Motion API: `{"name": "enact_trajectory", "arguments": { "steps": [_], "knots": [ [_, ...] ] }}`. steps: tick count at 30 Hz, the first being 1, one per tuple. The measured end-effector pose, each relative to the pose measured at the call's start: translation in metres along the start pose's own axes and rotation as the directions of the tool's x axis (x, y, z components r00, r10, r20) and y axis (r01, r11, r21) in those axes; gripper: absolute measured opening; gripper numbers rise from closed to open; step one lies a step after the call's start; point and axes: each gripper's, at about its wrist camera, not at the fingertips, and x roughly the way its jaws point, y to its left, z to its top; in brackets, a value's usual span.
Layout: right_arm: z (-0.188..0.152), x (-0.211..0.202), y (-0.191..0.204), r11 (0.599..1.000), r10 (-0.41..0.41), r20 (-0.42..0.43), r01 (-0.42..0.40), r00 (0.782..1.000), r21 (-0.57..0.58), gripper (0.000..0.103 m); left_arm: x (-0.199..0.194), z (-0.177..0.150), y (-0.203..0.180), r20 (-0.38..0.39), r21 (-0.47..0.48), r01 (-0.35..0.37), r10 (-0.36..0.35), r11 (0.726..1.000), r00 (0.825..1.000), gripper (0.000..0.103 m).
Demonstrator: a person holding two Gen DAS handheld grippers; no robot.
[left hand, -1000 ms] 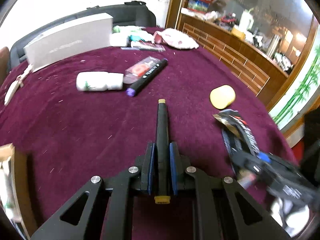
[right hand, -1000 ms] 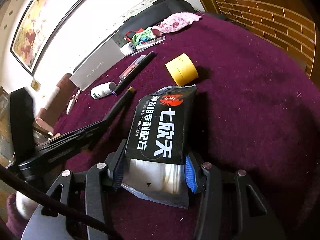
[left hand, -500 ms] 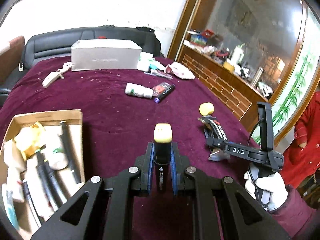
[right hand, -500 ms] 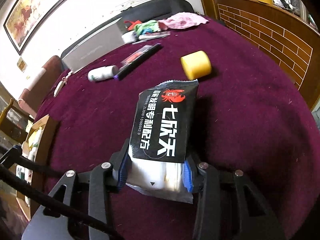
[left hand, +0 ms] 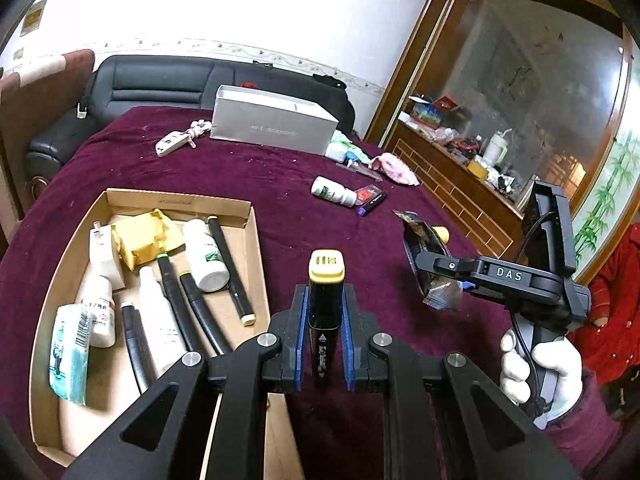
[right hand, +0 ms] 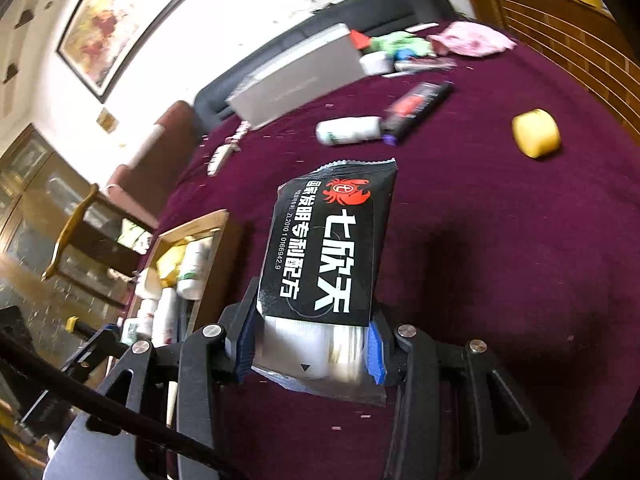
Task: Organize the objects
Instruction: 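Carry the marker and black-and-silver packet with both grippers over the box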
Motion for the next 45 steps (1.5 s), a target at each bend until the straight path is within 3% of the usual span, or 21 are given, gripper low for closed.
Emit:
{"name": "enact_trajectory", "arguments": {
  "steps": [7, 12, 19, 27, 35, 40, 45],
  "knots": [
    [-0.005, -0.005, 0.012, 0.997, 0.075, -0.003, -0.075, 0.997, -0.008, 0.042, -0.005, 0.006, -0.009, 0.032, 0.006, 0.053, -0.053, 0.999, 0.998, 0.012],
    [-0.010, -0.002, 0.021, 0.993, 0.118, -0.016, -0.119, 0.993, -0.016, 0.042, -0.042, 0.008, -0.002, 0.127, 0.017, 0.092, -0.093, 0.996, 0.988, 0.012],
    [-0.020, 0.017, 0.059, 0.975, 0.200, -0.080, -0.207, 0.976, -0.082, 0.042, -0.091, -0.001, 0.035, 0.165, -0.007, -0.003, 0.004, 1.000, 0.986, 0.012],
    [-0.042, 0.053, 0.119, 0.933, 0.287, -0.213, -0.323, 0.934, -0.160, 0.042, -0.106, -0.024, 0.083, 0.080, -0.043, -0.112, 0.115, 0.993, 0.990, 0.012],
    [-0.074, 0.092, 0.166, 0.903, 0.258, -0.351, -0.354, 0.900, -0.244, 0.043, -0.080, -0.029, 0.120, -0.063, -0.082, -0.118, 0.113, 0.990, 0.992, 0.012],
    [-0.087, 0.110, 0.178, 0.898, 0.191, -0.378, -0.317, 0.906, -0.304, 0.043, -0.063, -0.025, 0.141, -0.096, -0.129, -0.113, 0.101, 0.985, 0.990, 0.013],
    [-0.098, 0.117, 0.186, 0.889, 0.119, -0.366, -0.264, 0.923, -0.375, 0.043, -0.052, -0.023, 0.140, -0.098, -0.114, -0.132, 0.121, 0.985, 0.988, 0.014]
  ]
}}
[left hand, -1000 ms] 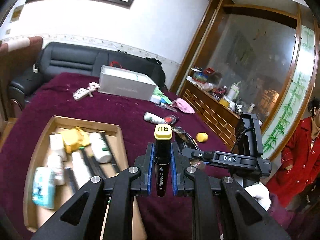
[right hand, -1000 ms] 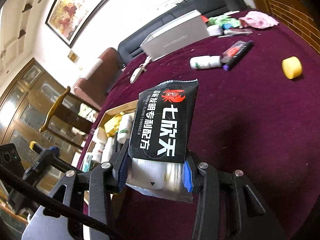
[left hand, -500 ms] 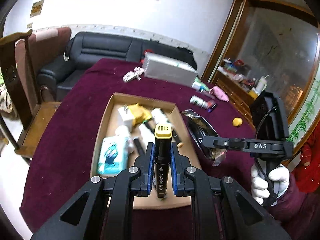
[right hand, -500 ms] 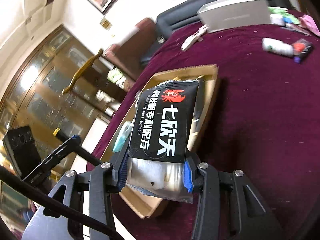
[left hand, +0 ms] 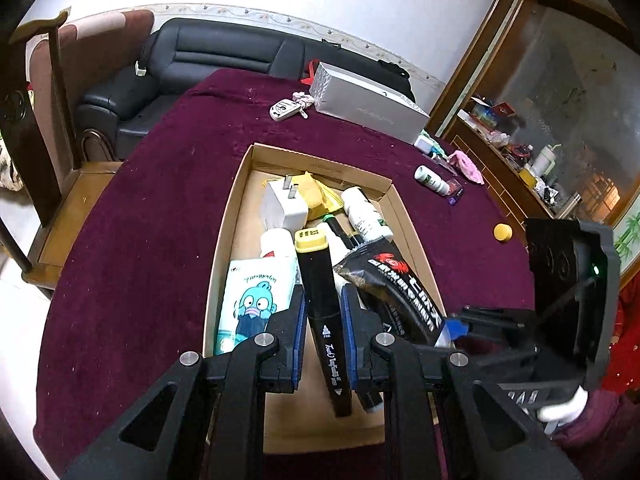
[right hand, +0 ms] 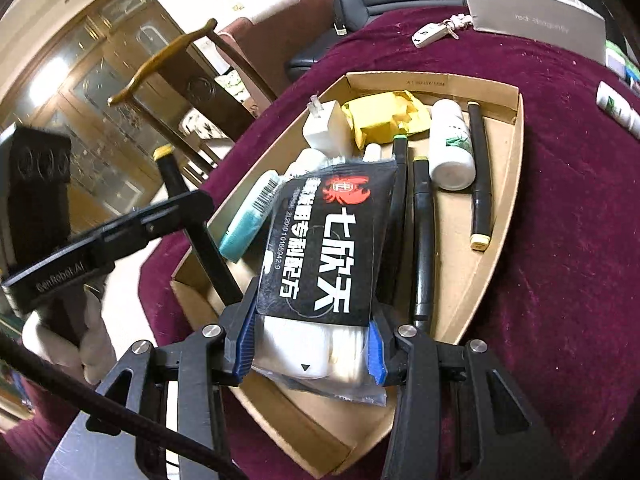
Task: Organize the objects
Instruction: 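Carry the marker and black-and-silver packet with both grippers over the box, then open both grippers to release the marker and packet in the box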
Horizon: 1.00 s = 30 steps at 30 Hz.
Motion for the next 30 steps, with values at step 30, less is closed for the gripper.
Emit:
{"name": "enact_trajectory", "arguments": {
  "steps": [30],
  "knots": [
    [-0.013, -0.083, -0.022, 0.963, -0.263, 0.206, 0.270, 0.943, -0.007, 0.049, -0.043, 0.010, -0.066, 0.130, 0.022, 0.038, -0.040, 0.999, 0.991, 0.030]
  ]
}}
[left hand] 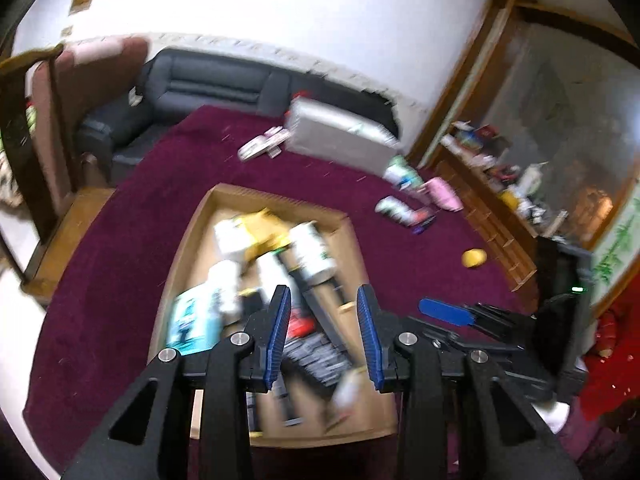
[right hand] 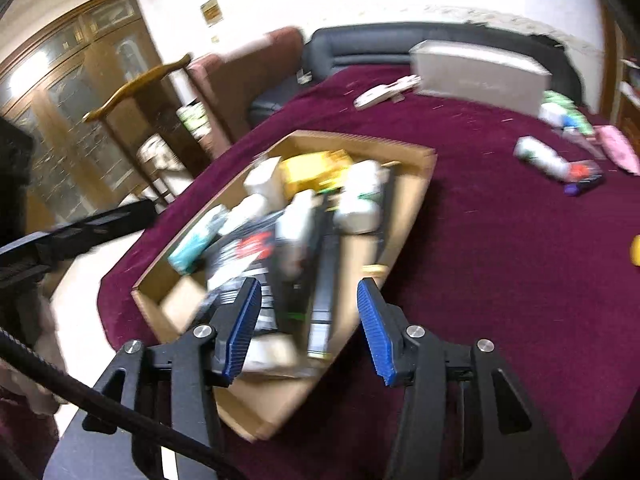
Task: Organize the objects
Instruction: 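Open both grippers to release the marker and packet in the box, then grasp the white pill bottle on the table with the left gripper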
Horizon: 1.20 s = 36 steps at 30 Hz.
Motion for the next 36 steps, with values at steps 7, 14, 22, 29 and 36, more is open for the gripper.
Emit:
{"name": "enact_trajectory", "arguments": {
  "steps": [7, 14, 22, 29, 36],
  "knots": [
    [0.039, -0.107, -0.086, 0.936, -0.348, 0.105, 0.352, 0.932, -0.021, 0.049, -0.012, 0.023, -0.076, 0.049, 0.082, 0.136, -0.141, 0.987, 0.989, 0.046],
    [0.116, -0.228, -0.158, 0.859, -0.512, 0.189, 0.501, 0.838, 0.102, 0.061, -0.023, 0.090, -0.144, 0.092, 0.092, 0.279, -0.287, 0.956, 0.954, 0.050],
    [0.176, -0.244, -0.208, 0.837, -0.542, 0.112, 0.523, 0.833, 0.162, 0.079, 0.001, 0.169, -0.212, 0.157, 0.198, 0.217, -0.249, 0.956, 0.956, 0.070],
    [0.124, -0.123, -0.281, 0.883, -0.287, -0.042, 0.282, 0.957, 0.376, 0.075, 0.106, 0.146, -0.199, -0.049, 0.102, 0.243, -0.239, 0.965, 0.970, 0.070],
    [0.107, -0.009, -0.318, 0.833, -0.123, -0.151, 0.185, 0.981, 0.521, 0.058, 0.173, 0.119, -0.137, -0.185, -0.052, 0.210, -0.216, 0.976, 0.959, 0.070]
  ]
}}
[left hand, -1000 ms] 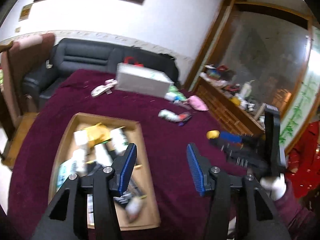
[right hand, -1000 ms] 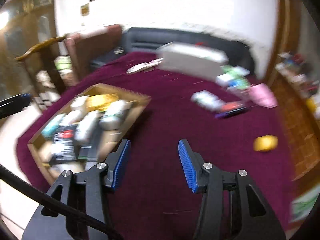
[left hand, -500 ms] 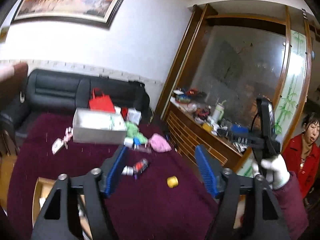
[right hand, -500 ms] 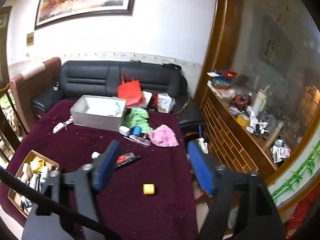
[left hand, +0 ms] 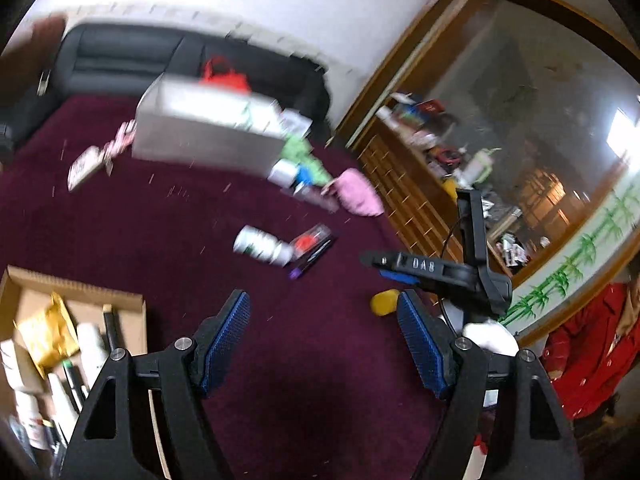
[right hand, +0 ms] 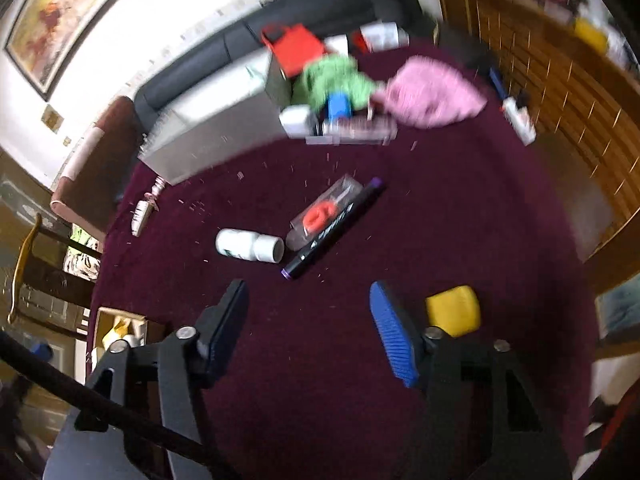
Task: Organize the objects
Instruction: 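Grasp the white pill bottle on the table with the left gripper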
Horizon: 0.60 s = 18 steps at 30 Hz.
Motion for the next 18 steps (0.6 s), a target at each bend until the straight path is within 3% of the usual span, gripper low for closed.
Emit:
{"name": "enact_trajectory", "arguments": {
  "steps": [4, 13, 15, 17, 18],
  "knots": [
    [0.013, 0.045, -0.002, 0.996, 0.015, -0.036, -0.011, 0.999, 0.091, 0.057, 0.016, -0.005, 0.029, -0.033, -0.060, -0.002, 0.000, 0.998, 0.999, 0.070],
    [0.028, 0.101, -0.001, 0.973, -0.160, -0.056, 0.167, 0.986, 0.159, 0.057, 0.033, -0.011, 0.063, -0.050, -0.144, -0.023, 0.016, 0.989, 0.999, 0.070],
    [0.029, 0.103, 0.001, 0.969, -0.199, -0.021, 0.200, 0.980, 0.148, 0.048, 0.038, -0.010, 0.062, -0.051, -0.145, -0.029, 0.022, 0.989, 0.998, 0.070],
    [0.027, 0.101, 0.002, 0.979, -0.166, 0.000, 0.165, 0.986, 0.121, 0.023, 0.043, -0.011, 0.058, -0.057, -0.134, -0.029, 0.022, 0.990, 0.998, 0.070],
    [0.026, 0.099, 0.002, 0.980, -0.165, 0.002, 0.163, 0.986, 0.113, 0.020, 0.045, -0.011, 0.055, -0.059, -0.124, -0.031, 0.024, 0.992, 0.998, 0.070]
  ]
}}
